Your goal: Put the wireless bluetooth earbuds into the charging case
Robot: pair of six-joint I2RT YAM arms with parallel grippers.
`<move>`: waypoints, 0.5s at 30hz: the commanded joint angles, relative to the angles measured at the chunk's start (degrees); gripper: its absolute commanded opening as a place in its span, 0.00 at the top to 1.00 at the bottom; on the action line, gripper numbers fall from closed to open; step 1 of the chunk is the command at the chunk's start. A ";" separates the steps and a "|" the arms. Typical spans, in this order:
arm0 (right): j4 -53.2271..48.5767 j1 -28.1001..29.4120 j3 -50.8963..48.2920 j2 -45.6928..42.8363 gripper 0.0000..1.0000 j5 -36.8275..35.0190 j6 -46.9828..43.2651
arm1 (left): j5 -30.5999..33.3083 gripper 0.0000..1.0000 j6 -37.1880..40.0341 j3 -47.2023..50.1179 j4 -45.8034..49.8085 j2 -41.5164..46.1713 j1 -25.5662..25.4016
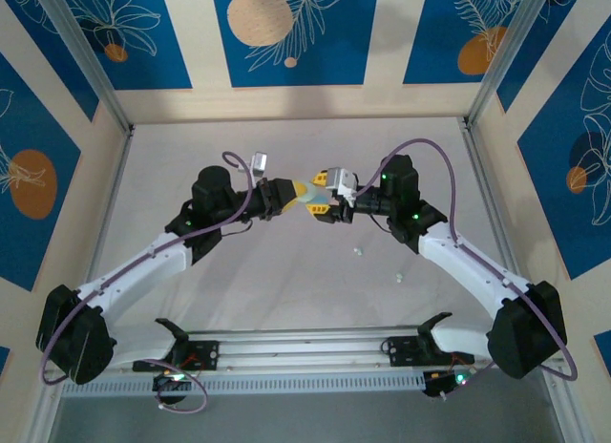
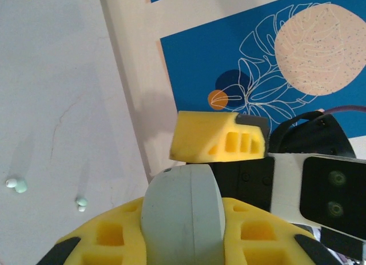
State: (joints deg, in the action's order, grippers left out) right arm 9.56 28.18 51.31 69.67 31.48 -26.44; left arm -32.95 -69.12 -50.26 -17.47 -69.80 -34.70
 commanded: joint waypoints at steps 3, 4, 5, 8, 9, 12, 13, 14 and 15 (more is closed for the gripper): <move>0.47 -0.74 2.29 0.11 0.51 3.32 2.43 | -0.93 0.93 -0.29 -0.48 -2.72 1.62 -0.68; 0.47 -0.72 2.46 0.12 0.51 3.72 2.74 | -0.93 0.93 -0.27 -0.52 -2.74 1.62 -0.79; 0.59 -0.76 2.56 0.03 0.51 4.07 2.91 | -0.92 0.93 -0.22 -0.55 -2.57 1.60 -0.74; 1.62 -0.76 2.59 0.11 0.51 4.37 3.97 | -1.04 0.92 -0.04 -0.76 -2.30 1.60 -0.87; 1.98 -0.73 2.49 0.12 0.51 4.28 4.09 | -1.00 0.92 0.00 -0.72 -2.21 1.60 -0.86; 2.70 -0.71 2.53 0.37 0.50 4.01 4.38 | -1.09 0.92 0.04 -0.76 -2.25 1.52 -1.03; 2.98 -0.68 2.59 0.63 0.50 3.77 4.57 | -1.15 0.92 -0.01 -0.74 -2.47 1.41 -0.99; 3.17 -0.67 2.57 0.86 0.50 3.76 4.73 | -1.20 0.92 -0.09 -0.72 -2.56 1.29 -1.05; 3.36 -0.67 2.70 0.93 0.50 3.97 4.73 | -1.34 0.92 -0.13 -0.72 -2.72 1.17 -1.11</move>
State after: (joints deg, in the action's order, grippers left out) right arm 11.05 27.62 51.90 69.84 33.78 -22.83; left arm -32.99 -69.12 -50.26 -17.67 -69.43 -35.07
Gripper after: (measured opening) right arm 0.502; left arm 0.225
